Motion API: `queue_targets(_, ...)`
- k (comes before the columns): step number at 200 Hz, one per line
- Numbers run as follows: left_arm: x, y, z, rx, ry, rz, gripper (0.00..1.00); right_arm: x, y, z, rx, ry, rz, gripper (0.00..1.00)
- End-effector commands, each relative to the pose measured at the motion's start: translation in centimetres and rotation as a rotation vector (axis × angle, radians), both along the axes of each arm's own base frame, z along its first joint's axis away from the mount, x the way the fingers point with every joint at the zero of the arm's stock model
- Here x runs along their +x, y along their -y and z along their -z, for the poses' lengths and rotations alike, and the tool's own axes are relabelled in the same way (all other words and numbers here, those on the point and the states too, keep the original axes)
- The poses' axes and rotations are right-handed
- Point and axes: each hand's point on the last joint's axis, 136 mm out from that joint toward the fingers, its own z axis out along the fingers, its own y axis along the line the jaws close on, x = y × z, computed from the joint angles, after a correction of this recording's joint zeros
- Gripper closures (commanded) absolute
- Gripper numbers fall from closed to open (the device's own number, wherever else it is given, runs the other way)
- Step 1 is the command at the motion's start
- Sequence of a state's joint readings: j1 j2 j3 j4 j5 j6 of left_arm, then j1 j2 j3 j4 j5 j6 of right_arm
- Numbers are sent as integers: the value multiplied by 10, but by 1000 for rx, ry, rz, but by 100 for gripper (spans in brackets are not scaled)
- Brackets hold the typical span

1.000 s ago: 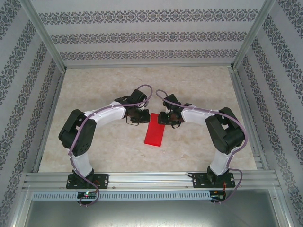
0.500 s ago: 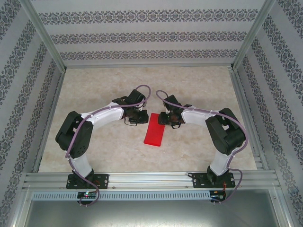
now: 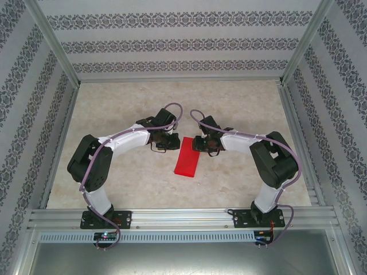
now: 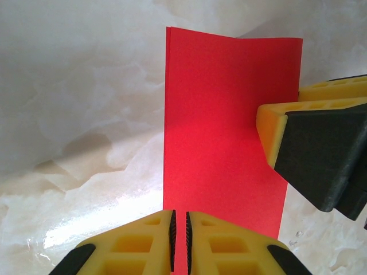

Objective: Fold a paper plane with a square sheet of paper (pick it up from the middle)
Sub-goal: First fold in half a square sheet of paper at the center of the table, then hold the square sheet of paper at the center of the table.

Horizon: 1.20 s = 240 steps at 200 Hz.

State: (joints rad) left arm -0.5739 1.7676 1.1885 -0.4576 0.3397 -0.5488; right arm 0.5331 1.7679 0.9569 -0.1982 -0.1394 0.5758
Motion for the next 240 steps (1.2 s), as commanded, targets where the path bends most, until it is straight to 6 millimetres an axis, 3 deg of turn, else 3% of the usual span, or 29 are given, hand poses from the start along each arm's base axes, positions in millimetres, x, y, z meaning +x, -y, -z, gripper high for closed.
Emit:
queue_targets(1, -3, -1, 8, -3, -19, 18, 83, -12, 20, 12, -64, -52, 21, 65)
queue_targets(240, 2, 17, 19, -69, -57, 18, 84, -12, 17, 18, -118, -60, -21, 63)
